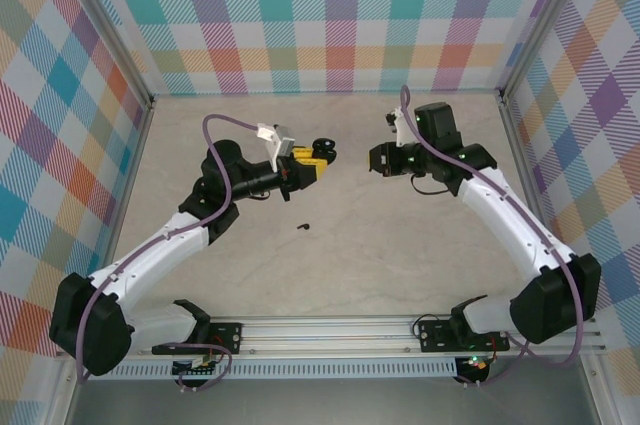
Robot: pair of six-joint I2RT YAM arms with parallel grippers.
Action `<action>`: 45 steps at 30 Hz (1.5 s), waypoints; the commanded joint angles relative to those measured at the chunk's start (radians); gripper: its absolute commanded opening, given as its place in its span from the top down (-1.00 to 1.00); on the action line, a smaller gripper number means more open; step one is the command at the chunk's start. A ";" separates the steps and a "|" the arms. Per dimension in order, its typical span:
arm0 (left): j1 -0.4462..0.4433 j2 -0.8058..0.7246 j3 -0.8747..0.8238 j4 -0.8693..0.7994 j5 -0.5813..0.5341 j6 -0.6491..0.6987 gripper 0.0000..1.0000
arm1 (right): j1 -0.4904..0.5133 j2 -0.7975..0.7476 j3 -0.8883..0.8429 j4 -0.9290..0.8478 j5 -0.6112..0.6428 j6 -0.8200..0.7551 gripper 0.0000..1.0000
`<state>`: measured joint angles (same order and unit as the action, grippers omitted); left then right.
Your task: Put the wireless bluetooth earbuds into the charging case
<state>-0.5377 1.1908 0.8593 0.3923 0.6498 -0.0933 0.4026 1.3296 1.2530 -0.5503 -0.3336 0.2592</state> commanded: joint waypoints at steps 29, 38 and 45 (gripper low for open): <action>-0.039 0.024 0.009 -0.069 -0.034 0.237 0.77 | 0.083 -0.106 0.075 0.243 -0.229 0.104 0.66; -0.053 -0.003 -0.032 -0.012 -0.050 0.357 0.78 | 0.126 -0.149 0.004 0.332 -0.160 0.108 0.67; -0.056 -0.018 -0.047 0.035 -0.052 0.375 0.79 | 0.152 -0.170 -0.052 0.393 -0.103 0.123 0.67</action>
<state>-0.5808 1.2045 0.8249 0.3531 0.5999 0.2455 0.5407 1.1854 1.2175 -0.2253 -0.4713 0.3706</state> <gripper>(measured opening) 0.204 0.165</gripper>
